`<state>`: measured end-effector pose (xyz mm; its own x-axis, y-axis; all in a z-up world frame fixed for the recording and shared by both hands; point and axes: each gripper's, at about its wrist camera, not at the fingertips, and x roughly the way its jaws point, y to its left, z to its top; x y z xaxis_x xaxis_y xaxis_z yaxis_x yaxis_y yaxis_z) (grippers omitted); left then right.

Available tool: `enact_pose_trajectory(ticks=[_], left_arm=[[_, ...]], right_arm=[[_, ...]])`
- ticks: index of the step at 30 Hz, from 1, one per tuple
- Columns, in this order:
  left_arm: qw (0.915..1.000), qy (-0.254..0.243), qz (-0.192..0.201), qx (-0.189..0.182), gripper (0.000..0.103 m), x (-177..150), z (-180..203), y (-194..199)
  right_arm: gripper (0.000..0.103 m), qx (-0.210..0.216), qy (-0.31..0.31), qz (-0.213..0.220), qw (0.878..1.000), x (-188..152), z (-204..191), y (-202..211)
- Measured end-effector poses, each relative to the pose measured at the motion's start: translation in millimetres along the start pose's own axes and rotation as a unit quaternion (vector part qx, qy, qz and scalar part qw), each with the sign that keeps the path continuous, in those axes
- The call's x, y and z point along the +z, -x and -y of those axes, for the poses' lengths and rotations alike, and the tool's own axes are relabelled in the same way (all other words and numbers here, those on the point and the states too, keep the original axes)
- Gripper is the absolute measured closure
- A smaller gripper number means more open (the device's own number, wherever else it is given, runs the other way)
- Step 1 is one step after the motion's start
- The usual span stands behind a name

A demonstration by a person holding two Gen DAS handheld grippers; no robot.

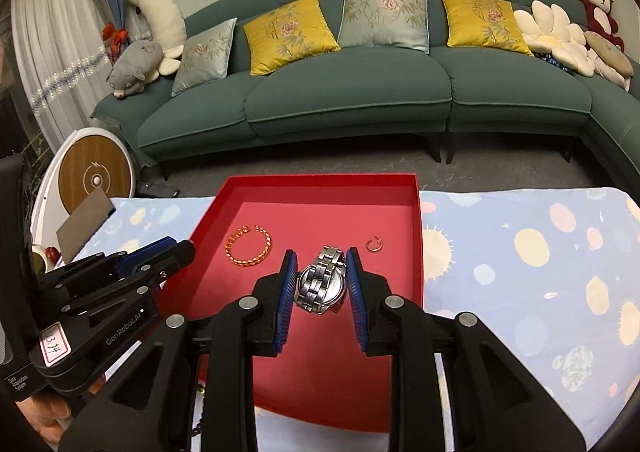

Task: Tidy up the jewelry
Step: 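Carry watch and ring into the red box and open both tools, then withdraw both open tools from the red box toward the jewelry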

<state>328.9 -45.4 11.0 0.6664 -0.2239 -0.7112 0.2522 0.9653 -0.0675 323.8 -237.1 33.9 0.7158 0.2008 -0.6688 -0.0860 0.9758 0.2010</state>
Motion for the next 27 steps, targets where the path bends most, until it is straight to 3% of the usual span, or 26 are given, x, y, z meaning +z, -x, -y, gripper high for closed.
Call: enact_pose_trajectory(ticks=[9,11,13,14,21,24,27], left_arm=[[0.9994,0.008,-0.031,0.016,0.082,-11.6,-10.4,-37.6],[0.9991,0.006,-0.034,0.023,0.072,-13.3,-10.5,-39.0],[0.9991,0.005,-0.025,0.034,0.053,-13.8,-10.3,-34.0],[0.9992,0.004,-0.016,0.036,0.052,-13.4,-10.4,-29.4],[0.9987,0.009,0.038,0.033,0.052,-5.0,-17.1,53.5],[0.9985,0.021,0.045,0.024,0.052,-9.1,-18.1,94.0],[0.9979,0.022,0.056,0.025,0.047,-33.9,-19.8,132.2]], right_arm=[[0.076,-0.018,0.010,-0.039,0.999,-10.6,7.0,-42.9],[0.067,-0.023,0.015,-0.033,0.999,-12.3,7.3,-42.6],[0.063,-0.027,0.017,-0.021,0.999,-11.6,7.3,-35.3],[0.063,-0.026,0.017,-0.014,0.999,-9.6,7.1,-30.2],[0.062,-0.007,0.011,0.043,0.999,3.5,1.2,56.8],[0.055,0.000,0.008,0.062,0.998,-9.9,-2.6,103.7],[0.055,0.000,0.018,0.074,0.997,-36.6,-8.1,142.7]])
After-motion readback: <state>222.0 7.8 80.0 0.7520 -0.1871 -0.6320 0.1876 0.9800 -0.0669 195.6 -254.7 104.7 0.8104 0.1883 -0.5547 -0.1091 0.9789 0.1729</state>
